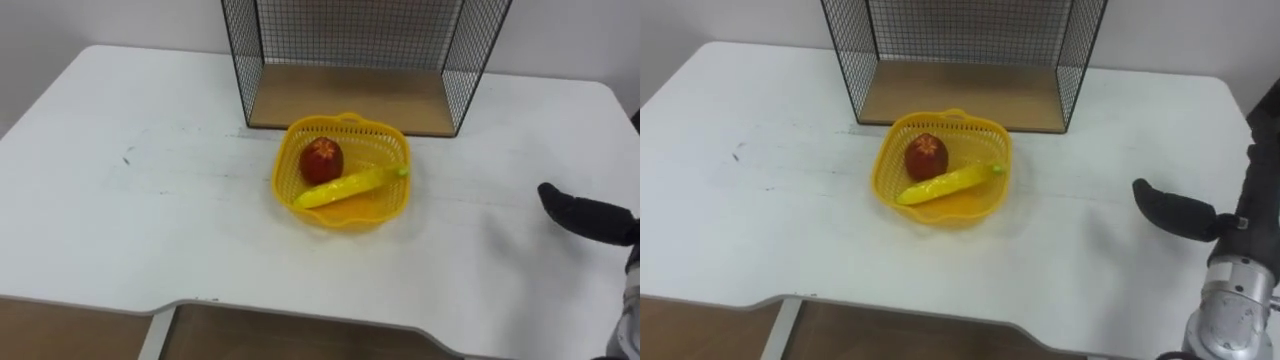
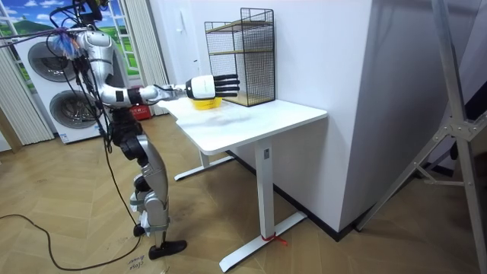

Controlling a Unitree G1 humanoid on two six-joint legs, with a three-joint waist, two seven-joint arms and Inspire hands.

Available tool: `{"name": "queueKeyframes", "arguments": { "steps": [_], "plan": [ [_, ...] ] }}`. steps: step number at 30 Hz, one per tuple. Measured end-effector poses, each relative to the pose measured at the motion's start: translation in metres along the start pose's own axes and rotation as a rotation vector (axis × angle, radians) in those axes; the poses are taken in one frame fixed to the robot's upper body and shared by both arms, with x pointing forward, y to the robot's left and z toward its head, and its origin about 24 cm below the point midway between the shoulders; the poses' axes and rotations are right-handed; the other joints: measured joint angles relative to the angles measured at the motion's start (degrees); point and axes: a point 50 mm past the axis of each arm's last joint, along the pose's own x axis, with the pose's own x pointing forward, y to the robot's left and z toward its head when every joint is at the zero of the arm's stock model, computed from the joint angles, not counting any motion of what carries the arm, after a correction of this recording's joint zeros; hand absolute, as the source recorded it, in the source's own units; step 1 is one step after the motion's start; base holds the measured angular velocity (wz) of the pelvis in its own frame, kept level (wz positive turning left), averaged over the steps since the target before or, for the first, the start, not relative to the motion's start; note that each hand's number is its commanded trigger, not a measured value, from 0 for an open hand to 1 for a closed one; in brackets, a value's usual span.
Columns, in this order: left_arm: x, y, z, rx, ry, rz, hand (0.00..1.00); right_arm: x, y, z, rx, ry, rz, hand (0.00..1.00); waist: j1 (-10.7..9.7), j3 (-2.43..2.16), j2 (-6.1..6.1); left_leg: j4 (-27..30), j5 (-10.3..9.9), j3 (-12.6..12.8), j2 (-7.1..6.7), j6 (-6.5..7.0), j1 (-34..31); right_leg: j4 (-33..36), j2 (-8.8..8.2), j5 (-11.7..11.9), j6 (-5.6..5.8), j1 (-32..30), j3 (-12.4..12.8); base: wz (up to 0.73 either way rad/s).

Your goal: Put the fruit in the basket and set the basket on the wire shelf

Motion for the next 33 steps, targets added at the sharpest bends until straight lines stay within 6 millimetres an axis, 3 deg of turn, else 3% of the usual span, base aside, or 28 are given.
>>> {"name": "queueKeyframes", "arguments": {
  "steps": [3,6,11,14,15,19,23,27,33],
  "plan": [
    [-0.002,-0.002,0.037,-0.09,-0.181,0.039,0.0,0.001,-0.005,0.001,-0.004,-0.01,-0.027,0.0,0.3,-0.04,0.57,0.0,0.0,0.0,-0.11,0.01,-0.1,0.3,-0.12,-0.1,0.02,-0.3,0.2,-0.01],
    [-0.006,-0.002,0.061,-0.168,-0.277,0.055,0.0,0.001,-0.006,0.003,0.0,-0.024,-0.034,0.0,0.2,-0.02,1.13,0.3,-0.1,-0.5,-0.61,0.1,-0.1,1.8,-0.66,-0.9,0.18,-0.9,0.4,0.0],
    [-0.022,-0.006,0.097,-0.283,-0.44,0.002,0.0,0.003,-0.004,0.007,0.015,-0.05,-0.024,0.0,-0.1,0.18,1.3,0.8,-0.1,-0.5,-0.73,0.22,-0.2,1.8,-0.73,-0.9,0.19,-0.8,0.5,0.0],
    [-0.033,-0.01,0.109,-0.344,-0.473,-0.084,0.0,0.003,-0.001,0.008,0.034,-0.058,0.006,0.0,-0.8,0.39,1.02,0.9,-0.1,-0.8,-0.73,0.22,-0.1,1.8,-0.76,-0.9,0.2,-0.5,0.3,0.05],
    [-0.039,-0.014,0.11,-0.359,-0.466,-0.13,0.0,0.003,0.002,0.008,0.043,-0.056,0.021,0.0,-1.3,0.66,0.62,0.8,-0.1,-1.2,-0.77,0.22,-0.1,1.8,-0.82,-0.9,0.2,-0.3,0.0,0.12],
    [-0.052,-0.031,0.107,-0.374,-0.425,-0.297,0.0,0.002,0.01,0.005,0.084,-0.035,0.082,0.0,-1.9,0.81,0.45,0.9,-0.1,-1.2,-0.75,0.21,-0.3,1.9,-0.75,-0.9,0.15,-0.5,0.3,0.02],
    [-0.08,-0.059,0.11,-0.406,-0.408,-0.545,0.0,0.005,0.027,0.006,0.144,-0.025,0.171,0.0,-3.1,1.4,-0.79,1.4,-0.1,-1.5,-0.76,0.21,-1.5,1.8,-0.75,-0.9,0.1,-1.2,-0.1,0.02],
    [-0.117,-0.082,0.1,-0.411,-0.322,-0.879,0.0,0.0,0.048,0.008,0.204,-0.014,0.305,0.0,-3.6,1.36,-1.01,0.9,-0.1,-1.2,-0.77,0.22,-0.7,1.7,-0.56,-0.8,0.15,-1.1,0.8,-0.09],
    [-0.151,-0.111,0.073,-0.347,-0.178,-1.208,0.0,0.001,0.06,0.01,0.238,-0.017,0.398,0.0,-4.9,1.19,-0.32,0.9,-0.1,-1.4,-0.71,0.2,-0.3,1.7,-0.57,-0.8,0.14,-1.0,0.5,-0.02]
  ]
}}
